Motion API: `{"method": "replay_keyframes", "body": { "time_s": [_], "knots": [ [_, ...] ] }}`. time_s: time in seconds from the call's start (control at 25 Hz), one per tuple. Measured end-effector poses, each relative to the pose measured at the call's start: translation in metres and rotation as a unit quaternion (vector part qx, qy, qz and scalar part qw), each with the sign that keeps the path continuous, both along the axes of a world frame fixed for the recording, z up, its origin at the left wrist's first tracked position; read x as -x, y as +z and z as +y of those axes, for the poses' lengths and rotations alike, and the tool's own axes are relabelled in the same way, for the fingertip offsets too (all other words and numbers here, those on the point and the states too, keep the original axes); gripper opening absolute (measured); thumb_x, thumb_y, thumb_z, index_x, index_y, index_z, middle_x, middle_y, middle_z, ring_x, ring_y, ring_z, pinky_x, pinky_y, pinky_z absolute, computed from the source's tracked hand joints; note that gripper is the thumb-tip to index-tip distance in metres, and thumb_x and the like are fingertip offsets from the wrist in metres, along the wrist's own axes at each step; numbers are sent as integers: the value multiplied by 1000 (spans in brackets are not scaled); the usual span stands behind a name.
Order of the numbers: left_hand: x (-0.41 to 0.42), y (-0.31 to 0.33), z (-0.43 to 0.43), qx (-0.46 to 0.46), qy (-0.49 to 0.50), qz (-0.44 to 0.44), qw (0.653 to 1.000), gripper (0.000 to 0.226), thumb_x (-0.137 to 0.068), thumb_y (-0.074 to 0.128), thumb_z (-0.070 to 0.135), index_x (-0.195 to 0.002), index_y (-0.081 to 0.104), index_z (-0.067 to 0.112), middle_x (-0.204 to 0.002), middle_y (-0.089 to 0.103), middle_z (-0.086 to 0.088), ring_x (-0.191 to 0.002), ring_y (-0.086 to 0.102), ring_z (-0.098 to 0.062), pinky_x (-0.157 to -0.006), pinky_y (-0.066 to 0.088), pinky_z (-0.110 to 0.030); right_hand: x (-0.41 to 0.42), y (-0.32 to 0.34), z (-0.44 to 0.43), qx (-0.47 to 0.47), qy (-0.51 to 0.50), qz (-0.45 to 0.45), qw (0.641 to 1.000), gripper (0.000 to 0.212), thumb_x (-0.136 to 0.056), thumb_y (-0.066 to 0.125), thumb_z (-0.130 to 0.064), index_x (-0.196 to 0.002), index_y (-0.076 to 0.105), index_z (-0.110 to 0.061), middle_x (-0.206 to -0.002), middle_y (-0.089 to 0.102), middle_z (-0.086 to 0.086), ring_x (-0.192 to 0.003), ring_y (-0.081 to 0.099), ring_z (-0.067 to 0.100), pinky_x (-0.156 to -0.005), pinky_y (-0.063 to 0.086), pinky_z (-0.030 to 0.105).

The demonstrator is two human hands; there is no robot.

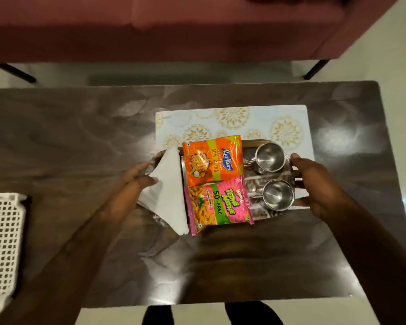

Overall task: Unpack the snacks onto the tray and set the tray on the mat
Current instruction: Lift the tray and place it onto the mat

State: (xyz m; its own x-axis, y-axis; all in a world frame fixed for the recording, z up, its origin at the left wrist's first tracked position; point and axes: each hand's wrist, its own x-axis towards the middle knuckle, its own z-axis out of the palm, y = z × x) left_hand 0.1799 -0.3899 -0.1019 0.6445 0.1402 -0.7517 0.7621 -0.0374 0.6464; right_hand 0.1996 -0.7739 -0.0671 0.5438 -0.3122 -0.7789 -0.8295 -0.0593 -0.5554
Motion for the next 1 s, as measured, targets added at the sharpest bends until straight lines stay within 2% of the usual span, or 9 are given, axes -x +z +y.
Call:
{"method": "replay_keyframes", "body": {
  "time_s": [0.08,0.16,0.28,0.36,0.48,0.68,0.8,0.88,1.0],
  "knots": [
    [-30,-4,-26,-12,-8,-6,1000,61,-60,76,35,-120,65,44,-134,64,3,-119,62,-29,-91,55,-52,-10,-7,-22,-1,-23,-12,1000,29,-100,51,-52,-98,70,-29,-94,70,-2,-84,67,17,-47,55,33],
    [-57,-8,-49,-29,-4,-10,1000,58,-64,76,30,-120,66,41,-133,63,-2,-117,63,-29,-81,55,-44,-25,-16,-40,-5,-37,-17,999,29,-99,51,-51,-106,70,-30,-99,70,-3,-91,67,18,-57,57,37],
    [-85,-12,-68,-56,-9,-14,998,52,-70,73,23,-119,67,38,-128,64,-2,-112,64,-28,-83,57,-45,-44,-28,-54,-13,-44,-13,999,33,-100,51,-50,-117,69,-28,-104,69,-3,-99,66,20,-72,58,45],
    [-93,-17,-74,-76,-15,-10,997,48,-75,72,18,-120,67,36,-127,62,-4,-112,62,-29,-86,57,-47,-54,-35,-59,-14,-39,-7,999,35,-100,50,-51,-121,67,-28,-107,70,-3,-101,66,20,-74,58,45],
    [-93,-27,-78,-98,-14,2,995,48,-78,72,14,-121,65,34,-116,64,-4,-108,62,-28,-85,56,-47,-62,-45,-59,-11,-35,3,999,34,-101,50,-50,-120,66,-28,-107,71,-2,-98,67,18,-68,57,43],
    [-87,-39,-81,-106,-22,-8,994,45,-77,71,13,-114,63,37,-95,64,6,-92,60,-20,-67,51,-31,-61,-65,-59,-1,-41,2,999,26,-96,56,-51,-102,68,-29,-105,72,-2,-97,67,19,-68,57,45],
    [-89,-43,-81,-117,-64,-37,990,45,-76,69,12,-110,60,40,-103,67,0,-97,64,-24,-69,51,-31,-56,-75,-61,4,-30,-7,1000,24,-91,58,-52,-91,69,-30,-85,73,-9,-88,67,15,-58,58,39],
    [-91,-47,-80,-144,-88,-49,984,55,-76,69,15,-127,58,34,-117,64,-5,-106,63,-28,-72,52,-33,-53,-76,-61,2,-21,-20,1000,26,-86,58,-54,-86,72,-32,-70,74,-15,-84,68,13,-48,57,33],
    [-91,-50,-79,-210,-111,-45,970,68,-81,69,24,-145,47,31,-140,52,-9,-124,56,-30,-91,55,-41,-49,-78,-61,-1,-13,-41,999,23,-83,55,-57,-79,75,-45,-72,75,-18,-89,69,14,-48,58,34]
  ]
}}
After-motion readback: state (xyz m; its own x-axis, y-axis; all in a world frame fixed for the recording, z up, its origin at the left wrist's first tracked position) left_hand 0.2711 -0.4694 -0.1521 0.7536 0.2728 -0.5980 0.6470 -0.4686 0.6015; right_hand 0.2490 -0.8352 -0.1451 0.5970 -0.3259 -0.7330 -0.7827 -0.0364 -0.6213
